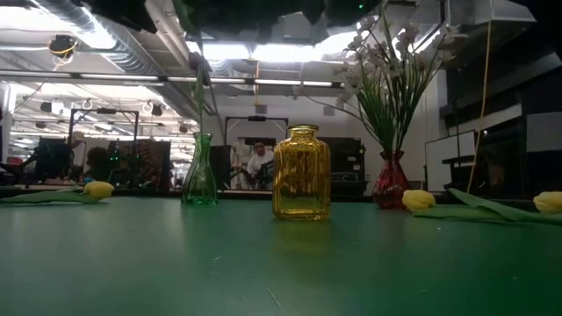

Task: Sort flowers into vase by color
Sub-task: Put the left red flower into the green vase

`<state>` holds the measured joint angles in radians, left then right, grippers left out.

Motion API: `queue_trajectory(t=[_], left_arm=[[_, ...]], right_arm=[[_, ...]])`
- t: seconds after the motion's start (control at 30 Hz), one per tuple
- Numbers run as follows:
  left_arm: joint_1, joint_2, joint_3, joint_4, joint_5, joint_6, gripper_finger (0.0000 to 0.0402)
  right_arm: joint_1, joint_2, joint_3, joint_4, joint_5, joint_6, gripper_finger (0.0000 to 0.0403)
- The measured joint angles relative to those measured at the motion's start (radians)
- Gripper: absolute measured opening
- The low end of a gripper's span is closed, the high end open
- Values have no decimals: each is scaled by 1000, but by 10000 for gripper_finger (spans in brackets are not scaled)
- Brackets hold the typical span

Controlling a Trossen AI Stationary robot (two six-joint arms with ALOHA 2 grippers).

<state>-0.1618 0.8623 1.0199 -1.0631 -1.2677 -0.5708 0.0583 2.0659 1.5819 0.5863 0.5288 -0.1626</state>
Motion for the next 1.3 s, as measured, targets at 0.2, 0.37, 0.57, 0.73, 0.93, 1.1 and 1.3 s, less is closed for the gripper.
queue_trajectory(t=[0.2,0.37,0.57,0.73,0.93,1.1,1.3], left_arm=[[0,0,0,-5,0,-10,214],[0,0,0,-4,0,-10,214],[0,0,0,-4,0,-8,214],[0,0,0,-4,0,-8,214],[0,0,0,-3,0,-7,214],[0,0,0,-3,0,-7,214],[0,0,0,-3,-2,-8,214]], right_arm=[[-47,0,-62,108,-63,68,0],[-111,0,-83,181,-138,106,0],[-156,0,-84,268,-228,106,0],[-174,-1,-84,314,-235,66,0],[-198,-1,-84,378,-270,51,0],[-210,-1,-84,408,-279,19,0],[-211,-1,-84,455,-311,-1,0]])
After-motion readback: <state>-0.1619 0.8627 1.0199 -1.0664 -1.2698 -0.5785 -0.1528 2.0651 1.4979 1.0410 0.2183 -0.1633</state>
